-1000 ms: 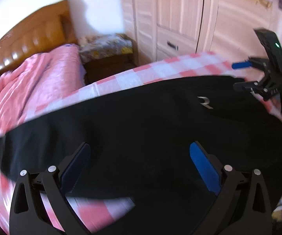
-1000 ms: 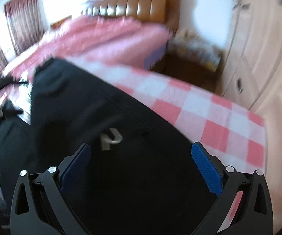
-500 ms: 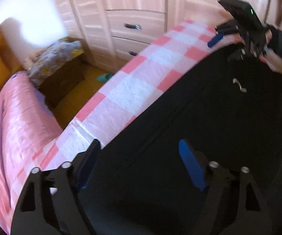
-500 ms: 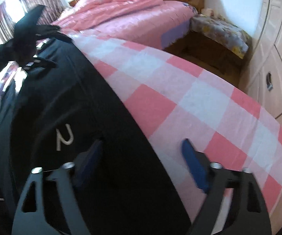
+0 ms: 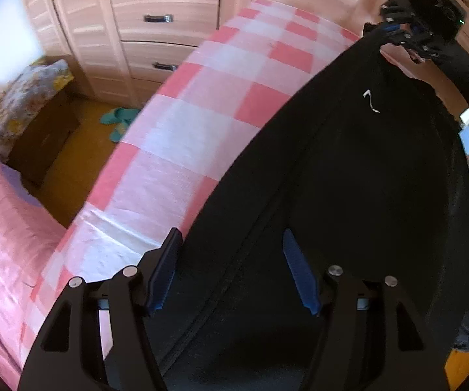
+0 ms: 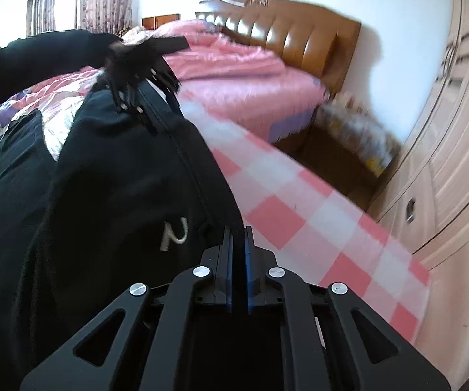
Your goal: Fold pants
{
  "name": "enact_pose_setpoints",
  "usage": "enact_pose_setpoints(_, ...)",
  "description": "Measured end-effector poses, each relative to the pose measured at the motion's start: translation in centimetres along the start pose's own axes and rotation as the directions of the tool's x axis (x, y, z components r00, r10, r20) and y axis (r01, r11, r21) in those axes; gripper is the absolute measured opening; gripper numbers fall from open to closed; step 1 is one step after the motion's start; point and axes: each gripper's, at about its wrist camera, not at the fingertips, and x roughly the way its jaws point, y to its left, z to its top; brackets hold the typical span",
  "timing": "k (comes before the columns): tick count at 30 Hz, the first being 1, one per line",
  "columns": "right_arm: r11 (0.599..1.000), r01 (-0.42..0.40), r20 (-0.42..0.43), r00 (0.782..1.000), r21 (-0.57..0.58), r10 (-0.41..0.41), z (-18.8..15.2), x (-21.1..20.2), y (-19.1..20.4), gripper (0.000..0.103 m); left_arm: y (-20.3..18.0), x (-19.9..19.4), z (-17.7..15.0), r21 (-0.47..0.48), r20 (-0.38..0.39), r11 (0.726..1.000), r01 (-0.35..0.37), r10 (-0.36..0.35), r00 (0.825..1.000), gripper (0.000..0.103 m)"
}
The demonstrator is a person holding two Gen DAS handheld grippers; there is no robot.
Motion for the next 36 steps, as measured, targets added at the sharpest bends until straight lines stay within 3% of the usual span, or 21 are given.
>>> enact_pose_setpoints(2, 1.000, 0.018, 0.019, 1.000, -0.023, -0.017, 0.2, -0.9, 1.2, 0.008, 0.2, -0.2, -0.2, -0.024, 0.002, 0.999, 0.022, -0.022, 1.000, 0.052)
enact_pose_setpoints(5, 0.998, 0.037, 0.020, 0.999, -0.042, -0.036, 0.5, -1.5, 2.6, 0.008, 0.6, -0.6, -0.7, -0.083, 0.005, 0.995, 0.055, -0.054, 0.999, 0.043)
enact_pose_setpoints(6, 0.998, 0.035, 0.016, 0.999, -0.046, -0.034, 0.5, -1.7, 2.8, 0.008, 0.8, -0.8, -0.8, -0.099, 0.012, 0.994, 0.053, -0.053, 0.999, 0.043)
enact_pose_setpoints(8, 0.998, 0.039, 0.013, 0.999, -0.049, -0.038, 0.7, -1.3, 3.1, 0.008, 1.1, -1.2, -0.9, -0.137, 0.033, 0.991, 0.004, 0.000, 0.999, 0.056)
enact_pose_setpoints(10, 0.997, 0.054, 0.012, 0.999, -0.049, -0.053, 0.8, -1.3, 3.6, 0.008, 1.1, -1.1, -1.0, -0.187, 0.010, 0.982, 0.010, -0.008, 1.000, 0.056)
enact_pose_setpoints(11, 0.997, 0.062, 0.013, 0.998, -0.047, -0.062, 0.7, -1.5, 3.9, 0.008, 0.5, -0.8, -1.2, -0.192, -0.027, 0.981, 0.023, -0.029, 0.999, 0.047)
enact_pose_setpoints(13, 0.996, 0.085, 0.011, 0.996, -0.032, -0.085, 0.5, -1.7, 3.9, 0.008, -0.9, -0.8, -1.4, -0.145, -0.066, 0.989, -0.038, 0.029, 0.997, 0.023)
enact_pose_setpoints(16, 0.992, 0.123, 0.003, 0.992, -0.016, -0.122, 0.4, -2.0, 4.0, 0.008, -2.8, -3.5, -1.9, -0.127, -0.003, 0.982, -0.141, 0.141, 0.990, 0.018)
enact_pose_setpoints(18, 0.990, 0.140, 0.008, 0.990, -0.002, -0.140, 0.2, -2.4, 4.0, 0.008, -5.0, -6.4, -2.4, -0.129, 0.074, 0.965, -0.230, 0.241, 0.968, 0.018)
enact_pose_setpoints(20, 0.989, 0.148, 0.019, 0.989, 0.009, -0.148, 0.0, -3.1, 4.1, 0.008, -8.4, -9.1, -3.1, -0.115, 0.136, 0.940, -0.321, 0.335, 0.932, 0.017)
enact_pose_setpoints(23, 0.989, 0.148, 0.063, 0.987, 0.015, -0.148, -0.7, -5.4, 5.0, 0.008, -15.7, -12.4, -4.9, -0.069, 0.209, 0.876, -0.478, 0.481, 0.851, 0.017)
enact_pose_setpoints(24, 0.989, 0.146, 0.086, 0.986, 0.005, -0.146, -1.0, -6.6, 5.7, 0.008, -19.6, -13.3, -5.8, -0.037, 0.234, 0.835, -0.549, 0.541, 0.808, 0.016)
enact_pose_setpoints(25, 0.990, 0.144, 0.103, 0.984, -0.006, -0.143, -1.3, -7.7, 6.4, 0.008, -21.7, -13.7, -6.4, -0.020, 0.246, 0.813, -0.582, 0.568, 0.785, 0.016)
enact_pose_setpoints(26, 0.990, 0.141, 0.119, 0.983, -0.013, -0.138, -1.8, -8.7, 7.1, 0.008, -25.2, -14.2, -7.5, -0.005, 0.270, 0.781, -0.625, 0.602, 0.751, 0.016)
enact_pose_setpoints(28, 0.991, 0.130, 0.149, 0.981, -0.022, -0.125, -3.2, -11.0, 8.8, 0.008, -30.0, -14.3, -9.3, 0.002, 0.297, 0.743, -0.670, 0.639, 0.709, 0.016)
enact_pose_setpoints(30, 0.992, 0.120, 0.165, 0.980, -0.026, -0.114, -4.9, -12.8, 10.9, 0.008, -34.1, -13.3, -11.1, 0.005, 0.309, 0.712, -0.702, 0.666, 0.679, 0.016)
enact_pose_setpoints(32, 0.993, 0.113, 0.165, 0.981, -0.034, -0.106, -6.3, -13.6, 12.9, 0.008, -37.2, -11.9, -13.0, 0.000, 0.309, 0.696, -0.718, 0.682, 0.662, 0.016)
enact_pose_setpoints(35, 0.993, 0.117, 0.159, 0.981, -0.033, -0.110, -9.1, -14.3, 16.3, 0.008, -41.1, -8.9, -15.8, -0.032, 0.296, 0.692, -0.721, 0.696, 0.655, 0.016)
enact_pose_setpoints(36, 0.994, 0.109, 0.160, 0.981, -0.014, -0.105, -10.2, -14.5, 17.4, 0.008, -42.2, -7.7, -16.8, -0.053, 0.284, 0.699, -0.713, 0.695, 0.660, 0.016)
